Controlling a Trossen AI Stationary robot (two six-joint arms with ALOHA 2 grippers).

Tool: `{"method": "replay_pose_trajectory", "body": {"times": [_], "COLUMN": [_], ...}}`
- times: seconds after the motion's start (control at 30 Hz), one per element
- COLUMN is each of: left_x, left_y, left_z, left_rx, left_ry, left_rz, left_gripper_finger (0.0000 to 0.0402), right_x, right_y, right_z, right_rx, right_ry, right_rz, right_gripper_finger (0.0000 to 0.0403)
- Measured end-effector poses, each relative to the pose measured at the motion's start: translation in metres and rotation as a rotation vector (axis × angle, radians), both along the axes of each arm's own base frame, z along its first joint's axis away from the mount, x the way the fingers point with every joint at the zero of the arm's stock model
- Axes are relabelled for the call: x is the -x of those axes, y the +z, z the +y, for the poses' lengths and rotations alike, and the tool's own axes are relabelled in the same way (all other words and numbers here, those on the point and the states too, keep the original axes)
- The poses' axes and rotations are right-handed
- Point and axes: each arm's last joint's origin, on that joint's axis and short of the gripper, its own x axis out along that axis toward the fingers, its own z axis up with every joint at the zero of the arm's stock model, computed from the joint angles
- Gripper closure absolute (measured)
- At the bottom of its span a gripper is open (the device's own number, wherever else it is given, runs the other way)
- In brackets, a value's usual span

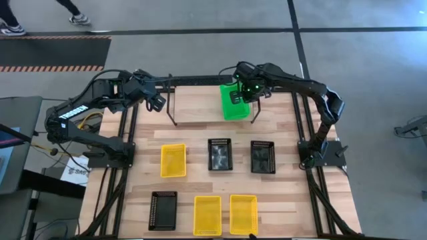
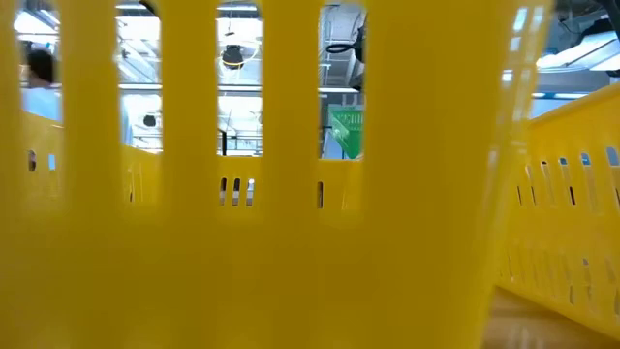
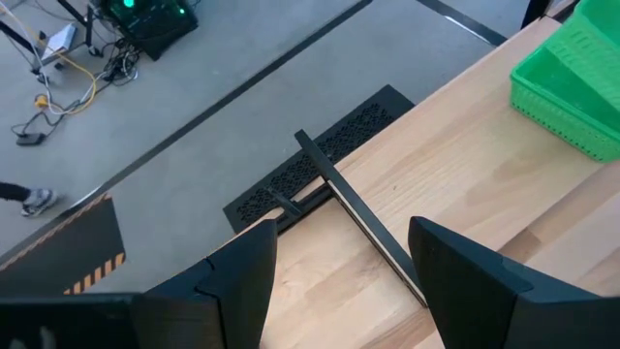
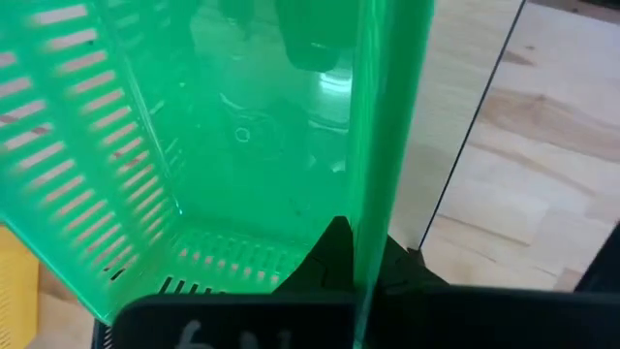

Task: Stack baskets on shelf by color
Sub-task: Stack the green bin on the green bin on the shelf

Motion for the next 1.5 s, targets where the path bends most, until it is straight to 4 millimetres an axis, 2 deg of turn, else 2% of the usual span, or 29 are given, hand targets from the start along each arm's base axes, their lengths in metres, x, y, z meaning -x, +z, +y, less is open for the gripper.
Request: {"method": "replay_pose_trajectory", "body": {"times": [0.4,0.7,0.87,1.13,1.5], "left_x": [0.0,0.0,0.0,0.0,0.0], "left_y": [0.0,0.0,0.0,0.0,0.0], "left_z": [0.0,0.0,0.0,0.0,0.0], "left_rx": [0.0,0.002,0.003,0.007,0.012], "left_ry": [0.001,0.005,0.005,0.015,0.027], "left_rz": [-0.001,-0.006,-0.006,-0.018,-0.031], "left_gripper_finger": [0.0178,0.0178,0.0178,0.0178,0.0178], "right_x": [0.002,0.001,0.001,0.001,0.001], "right_y": [-0.027,-0.026,-0.026,-0.026,-0.026], "right_z": [0.0,-0.008,-0.01,-0.009,-0.009], "right_rx": [-0.045,-0.015,-0.017,-0.001,0.007], "right_ry": [-0.005,-0.003,0.014,0.083,0.114], "right_rz": [0.018,-0.038,-0.042,-0.037,-0.032], "right_gripper_finger": [0.04,0.0399,0.038,0.0396,0.0296]}}
